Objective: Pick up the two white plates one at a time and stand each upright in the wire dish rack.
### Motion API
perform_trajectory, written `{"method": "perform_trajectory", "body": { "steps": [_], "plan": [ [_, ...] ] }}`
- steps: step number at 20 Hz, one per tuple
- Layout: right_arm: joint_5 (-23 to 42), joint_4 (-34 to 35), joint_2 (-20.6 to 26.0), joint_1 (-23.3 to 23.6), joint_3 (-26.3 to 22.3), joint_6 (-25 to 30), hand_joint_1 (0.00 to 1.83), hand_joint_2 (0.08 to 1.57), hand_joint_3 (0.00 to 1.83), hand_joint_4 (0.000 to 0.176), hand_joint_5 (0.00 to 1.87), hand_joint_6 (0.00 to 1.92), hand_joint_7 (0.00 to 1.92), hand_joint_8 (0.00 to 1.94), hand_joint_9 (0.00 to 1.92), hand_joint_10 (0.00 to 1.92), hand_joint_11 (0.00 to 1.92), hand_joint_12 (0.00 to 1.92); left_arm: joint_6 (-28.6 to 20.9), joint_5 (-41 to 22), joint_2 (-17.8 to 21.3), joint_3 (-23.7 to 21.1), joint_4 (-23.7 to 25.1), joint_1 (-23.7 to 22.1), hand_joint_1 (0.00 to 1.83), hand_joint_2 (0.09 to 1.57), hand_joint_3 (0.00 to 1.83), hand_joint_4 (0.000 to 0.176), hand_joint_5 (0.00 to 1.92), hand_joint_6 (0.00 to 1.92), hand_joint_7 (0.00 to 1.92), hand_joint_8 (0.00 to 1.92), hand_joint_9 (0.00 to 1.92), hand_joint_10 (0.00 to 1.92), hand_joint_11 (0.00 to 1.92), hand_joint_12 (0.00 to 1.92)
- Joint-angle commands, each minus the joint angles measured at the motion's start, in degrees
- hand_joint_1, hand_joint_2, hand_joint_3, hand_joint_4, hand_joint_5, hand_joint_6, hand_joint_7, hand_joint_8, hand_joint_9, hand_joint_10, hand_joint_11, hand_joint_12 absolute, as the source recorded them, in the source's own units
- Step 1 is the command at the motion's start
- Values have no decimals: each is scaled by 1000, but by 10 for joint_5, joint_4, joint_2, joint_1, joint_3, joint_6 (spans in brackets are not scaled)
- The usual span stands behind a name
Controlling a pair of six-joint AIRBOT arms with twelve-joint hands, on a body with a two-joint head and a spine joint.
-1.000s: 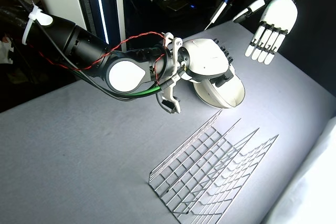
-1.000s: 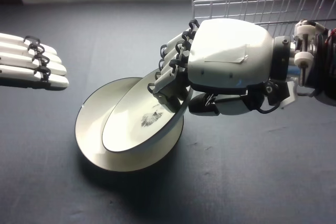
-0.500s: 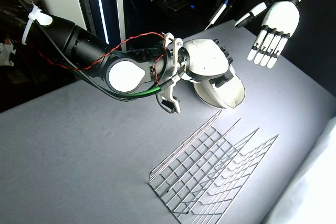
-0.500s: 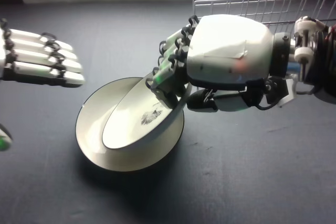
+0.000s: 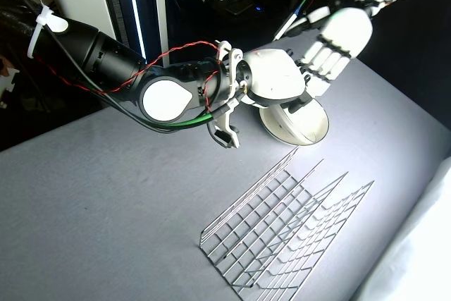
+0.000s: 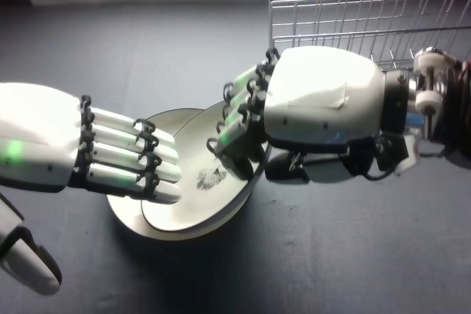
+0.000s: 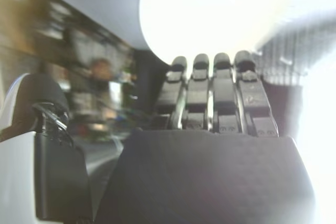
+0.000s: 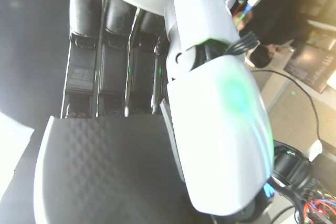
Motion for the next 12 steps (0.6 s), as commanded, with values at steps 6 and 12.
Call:
{"method": "perform_trajectory", "body": {
  "steps": [6,12],
  "plan": [
    [44,25,4,-11,-13,8,1361,1160,2,0,848,1174,877,1145,819,1332,659,1499,38,3,-26,-3,-60,39,0,1045,3,0,23,7,26,8,26,8,43,79],
    [41,25,8,-20,-21,11,1366,1163,0,0,837,1188,875,1145,827,1315,667,1494,58,24,-43,2,-67,61,0,1042,1,0,19,3,20,3,21,4,27,85]
  ]
}}
